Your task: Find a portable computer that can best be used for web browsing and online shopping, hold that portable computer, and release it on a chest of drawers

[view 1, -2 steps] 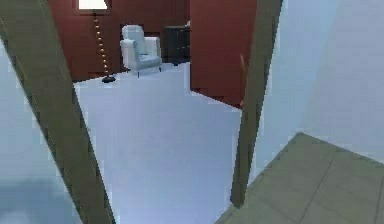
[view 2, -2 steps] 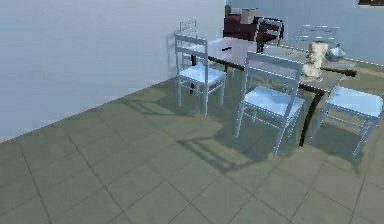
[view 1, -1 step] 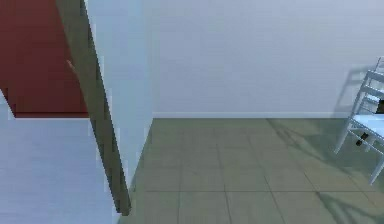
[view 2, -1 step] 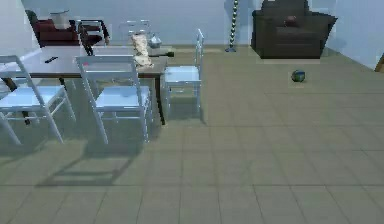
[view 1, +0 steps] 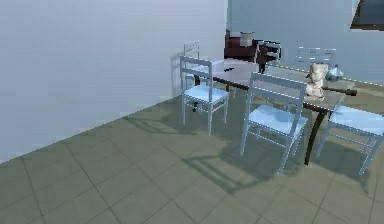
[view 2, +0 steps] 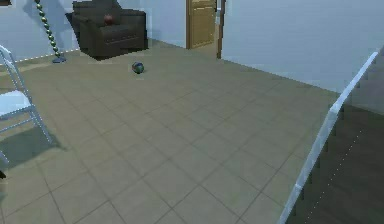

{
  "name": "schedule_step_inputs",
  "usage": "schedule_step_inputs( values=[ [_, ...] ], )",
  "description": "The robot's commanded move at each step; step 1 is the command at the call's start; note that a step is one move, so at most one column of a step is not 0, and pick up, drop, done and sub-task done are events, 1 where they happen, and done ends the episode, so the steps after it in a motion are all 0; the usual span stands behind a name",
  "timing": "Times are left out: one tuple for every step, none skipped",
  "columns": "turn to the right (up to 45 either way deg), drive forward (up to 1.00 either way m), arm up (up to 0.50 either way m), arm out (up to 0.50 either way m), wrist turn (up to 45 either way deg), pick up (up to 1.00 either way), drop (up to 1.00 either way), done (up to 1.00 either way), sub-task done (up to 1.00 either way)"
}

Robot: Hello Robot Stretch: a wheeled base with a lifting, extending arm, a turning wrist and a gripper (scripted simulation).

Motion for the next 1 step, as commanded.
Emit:
schedule_step_inputs(
  values=[
    [15.0, 0.00, 0.00, 0.00, 0.0, 0.00, 0.00, 0.00, 0.00]
  ],
)
